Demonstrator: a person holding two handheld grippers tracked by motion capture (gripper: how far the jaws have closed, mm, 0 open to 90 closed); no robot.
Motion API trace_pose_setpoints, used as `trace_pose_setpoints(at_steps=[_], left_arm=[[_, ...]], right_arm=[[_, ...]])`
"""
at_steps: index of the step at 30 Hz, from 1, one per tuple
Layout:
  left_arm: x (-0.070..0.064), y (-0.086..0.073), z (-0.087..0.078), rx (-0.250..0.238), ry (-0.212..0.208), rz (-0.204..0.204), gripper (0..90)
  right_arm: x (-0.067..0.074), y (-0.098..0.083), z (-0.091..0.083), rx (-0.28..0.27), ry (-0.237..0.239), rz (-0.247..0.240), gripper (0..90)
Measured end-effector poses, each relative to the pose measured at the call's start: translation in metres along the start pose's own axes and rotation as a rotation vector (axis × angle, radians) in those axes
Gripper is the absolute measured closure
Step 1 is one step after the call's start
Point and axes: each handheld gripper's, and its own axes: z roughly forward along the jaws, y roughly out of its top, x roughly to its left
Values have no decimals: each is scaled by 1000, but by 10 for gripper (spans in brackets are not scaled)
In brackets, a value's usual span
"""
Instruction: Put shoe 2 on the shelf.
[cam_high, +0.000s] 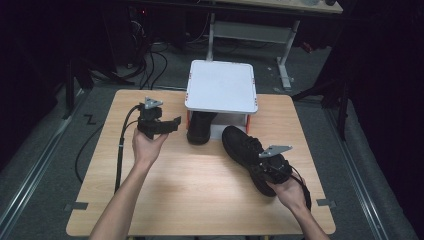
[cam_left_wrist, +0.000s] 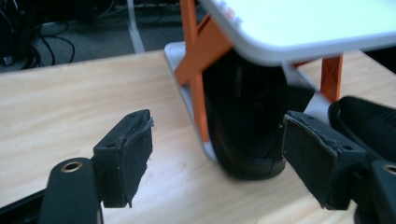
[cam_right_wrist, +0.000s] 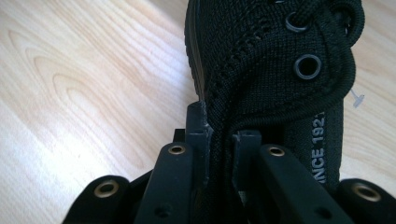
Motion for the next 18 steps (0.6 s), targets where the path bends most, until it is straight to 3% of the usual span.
trace_pose_setpoints(at_steps=[10,16,18], left_arm=[[-31,20,35,1,0,3,252],[-42,17,58,28,41,46,256],[-43,16,63,17,60,72,268]], right_arm=[[-1,14,5,4,-14,36,812],[-1,25,9,12,-31,55,811],[-1,28,10,14,-39,55,811]])
